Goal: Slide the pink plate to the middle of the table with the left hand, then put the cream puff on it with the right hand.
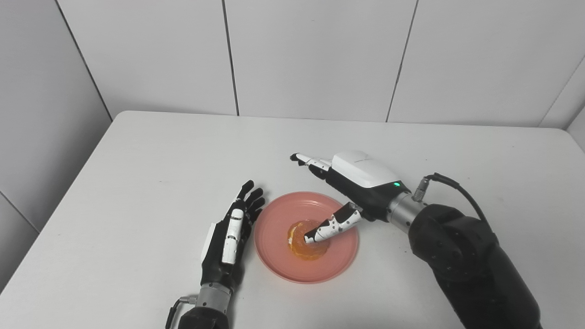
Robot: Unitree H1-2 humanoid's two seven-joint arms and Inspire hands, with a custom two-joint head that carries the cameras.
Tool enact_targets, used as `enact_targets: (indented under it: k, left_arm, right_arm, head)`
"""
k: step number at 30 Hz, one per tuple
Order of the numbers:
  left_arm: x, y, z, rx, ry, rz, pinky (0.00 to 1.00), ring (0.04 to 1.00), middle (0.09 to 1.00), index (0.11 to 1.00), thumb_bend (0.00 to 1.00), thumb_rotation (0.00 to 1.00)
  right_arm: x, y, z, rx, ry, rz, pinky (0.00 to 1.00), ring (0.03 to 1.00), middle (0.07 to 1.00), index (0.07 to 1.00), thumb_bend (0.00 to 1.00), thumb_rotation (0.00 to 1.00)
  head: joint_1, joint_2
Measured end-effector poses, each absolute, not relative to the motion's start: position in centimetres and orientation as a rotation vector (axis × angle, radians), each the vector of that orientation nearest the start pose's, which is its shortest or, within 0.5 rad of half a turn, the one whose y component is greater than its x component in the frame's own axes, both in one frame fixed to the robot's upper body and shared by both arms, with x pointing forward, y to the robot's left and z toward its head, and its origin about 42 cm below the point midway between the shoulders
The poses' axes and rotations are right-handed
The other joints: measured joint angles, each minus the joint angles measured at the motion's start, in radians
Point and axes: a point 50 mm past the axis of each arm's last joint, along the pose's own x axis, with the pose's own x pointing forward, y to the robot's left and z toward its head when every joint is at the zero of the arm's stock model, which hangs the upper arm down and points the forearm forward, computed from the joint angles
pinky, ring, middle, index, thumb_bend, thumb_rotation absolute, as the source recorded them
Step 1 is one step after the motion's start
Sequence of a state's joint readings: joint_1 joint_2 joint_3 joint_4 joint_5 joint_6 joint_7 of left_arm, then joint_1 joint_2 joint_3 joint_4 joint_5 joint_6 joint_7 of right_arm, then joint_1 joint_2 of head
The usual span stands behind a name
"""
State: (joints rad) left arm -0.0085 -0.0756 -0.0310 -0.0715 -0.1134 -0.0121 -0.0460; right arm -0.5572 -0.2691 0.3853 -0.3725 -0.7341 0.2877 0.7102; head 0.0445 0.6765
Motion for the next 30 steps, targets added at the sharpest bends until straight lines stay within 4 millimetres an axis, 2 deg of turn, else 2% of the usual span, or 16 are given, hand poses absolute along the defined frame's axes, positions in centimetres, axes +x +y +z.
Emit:
enact_targets:
  k: [3,4,5,8,12,16,20,22,30]
  left_arm:
    - [28.6,17.4,12.0,-0.188,-0.095,-0.081,0.9,0.893,0.901,0.897,0.45,1.0]
    - [28.6,17.4,12.0,-0.187,-0.095,-0.081,0.9,0.893,0.902,0.899,0.45,1.0]
    - [28.6,17.4,12.0,-0.185,-0.095,-0.082,0.91,0.899,0.908,0.906,0.45,1.0]
    - [28.5,17.7,12.0,-0.163,-0.095,-0.09,0.93,0.913,0.919,0.919,0.46,1.0]
    - [28.5,17.9,11.9,-0.129,-0.096,-0.097,0.95,0.934,0.936,0.937,0.48,1.0]
    - [28.5,17.9,11.9,-0.113,-0.097,-0.101,0.97,0.947,0.948,0.95,0.47,1.0]
    - [28.4,18.1,11.9,-0.105,-0.096,-0.101,0.97,0.95,0.952,0.954,0.47,1.0]
    - [28.4,18.1,11.8,-0.103,-0.096,-0.1,0.96,0.95,0.952,0.955,0.48,1.0]
    - [28.2,18.2,11.8,-0.092,-0.1,-0.101,0.97,0.951,0.956,0.959,0.46,1.0]
  right_arm:
    - [35.0,-14.3,30.3,-1.108,-0.398,0.599,0.74,0.87,0.935,0.979,0.89,0.58]
    - [34.8,-14.8,29.9,-1.077,-0.393,0.573,0.74,0.882,0.948,0.988,0.88,0.64]
    - [34.6,-15.2,29.3,-1.047,-0.381,0.553,0.77,0.907,0.97,0.995,0.86,0.71]
    - [33.6,-16.4,27.0,-0.956,-0.327,0.5,0.82,0.947,0.996,1.0,0.83,0.81]
    - [32.8,-17.8,25.0,-0.833,-0.279,0.437,0.91,0.992,1.0,1.0,0.79,0.97]
    - [32.3,-18.5,22.5,-0.717,-0.231,0.362,0.94,0.996,1.0,1.0,0.74,1.0]
    - [30.8,-18.6,19.4,-0.63,-0.17,0.354,0.94,0.99,1.0,1.0,0.68,1.0]
    - [30.4,-18.5,18.5,-0.592,-0.145,0.352,0.94,0.989,1.0,1.0,0.64,1.0]
    - [29.8,-17.7,17.0,-0.443,-0.109,0.325,0.96,0.996,1.0,1.0,0.58,1.0]
  head:
    - [0.0,0.0]
    - [-0.005,0.002]
    - [-0.006,0.003]
    - [-0.009,0.005]
    - [-0.014,0.006]
    - [-0.015,0.006]
    - [-0.02,0.006]
    - [-0.018,0.008]
    - [-0.014,0.008]
